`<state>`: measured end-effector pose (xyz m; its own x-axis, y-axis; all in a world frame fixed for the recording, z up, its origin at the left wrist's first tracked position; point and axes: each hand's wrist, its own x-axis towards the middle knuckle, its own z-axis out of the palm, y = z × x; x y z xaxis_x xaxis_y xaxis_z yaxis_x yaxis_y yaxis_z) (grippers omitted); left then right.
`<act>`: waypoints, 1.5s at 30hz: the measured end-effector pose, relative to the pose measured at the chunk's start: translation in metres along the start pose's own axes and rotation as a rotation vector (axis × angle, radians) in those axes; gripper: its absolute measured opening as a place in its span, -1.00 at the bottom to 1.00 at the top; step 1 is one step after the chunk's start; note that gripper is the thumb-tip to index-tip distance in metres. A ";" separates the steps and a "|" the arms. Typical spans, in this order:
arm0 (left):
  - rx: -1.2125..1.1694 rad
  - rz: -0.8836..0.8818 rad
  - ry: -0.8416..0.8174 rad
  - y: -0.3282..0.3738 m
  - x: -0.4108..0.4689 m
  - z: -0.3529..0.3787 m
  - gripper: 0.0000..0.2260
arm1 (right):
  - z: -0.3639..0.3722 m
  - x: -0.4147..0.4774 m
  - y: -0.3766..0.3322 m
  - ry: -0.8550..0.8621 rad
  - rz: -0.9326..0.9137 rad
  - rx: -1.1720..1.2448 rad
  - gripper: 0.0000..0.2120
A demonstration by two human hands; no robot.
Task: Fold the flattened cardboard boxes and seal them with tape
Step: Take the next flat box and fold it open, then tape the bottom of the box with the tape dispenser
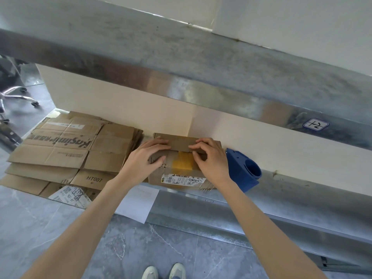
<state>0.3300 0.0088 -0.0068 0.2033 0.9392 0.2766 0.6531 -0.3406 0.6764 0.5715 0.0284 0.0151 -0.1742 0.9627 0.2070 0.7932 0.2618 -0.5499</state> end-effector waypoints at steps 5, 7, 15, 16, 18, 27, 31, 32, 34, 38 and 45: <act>-0.036 -0.020 0.011 -0.002 -0.001 0.001 -0.74 | -0.007 -0.006 0.002 -0.089 -0.143 -0.069 -0.68; -0.039 -0.017 0.014 -0.002 -0.002 0.002 -0.75 | -0.008 -0.014 0.006 -0.168 -0.268 -0.173 -0.59; -0.099 -0.017 0.046 0.001 -0.004 0.002 -0.74 | -0.008 -0.014 0.014 -0.196 -0.282 -0.172 -0.59; -0.113 -0.016 0.048 0.001 -0.003 0.002 -0.74 | -0.009 -0.014 0.016 -0.190 -0.253 -0.112 -0.59; -0.139 -0.017 0.056 0.001 -0.003 0.002 -0.74 | -0.015 -0.017 0.023 -0.100 -0.159 0.048 -0.59; -0.174 -0.034 0.090 0.006 -0.003 0.003 -0.76 | -0.037 -0.034 0.116 0.016 0.295 -0.168 -0.56; -0.197 -0.044 0.088 0.008 -0.003 0.001 -0.75 | -0.034 -0.041 0.137 -0.047 0.337 -0.218 -0.50; -0.205 -0.048 0.087 0.008 -0.003 0.001 -0.75 | -0.033 -0.040 0.140 -0.063 0.338 -0.220 -0.49; -0.220 -0.056 0.084 0.008 -0.003 0.001 -0.75 | -0.033 -0.036 0.145 -0.118 0.351 -0.209 -0.45; -0.264 -0.076 0.078 0.007 -0.004 0.001 -0.76 | -0.036 -0.026 0.154 -0.269 0.406 -0.106 -0.34; -0.270 -0.098 0.092 0.009 -0.004 -0.001 -0.79 | -0.046 -0.007 0.166 -0.440 0.399 0.124 -0.23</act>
<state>0.3346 0.0016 -0.0010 0.0737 0.9646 0.2532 0.4464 -0.2590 0.8565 0.7308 0.0623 -0.0405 -0.1233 0.9193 -0.3738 0.7779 -0.1444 -0.6116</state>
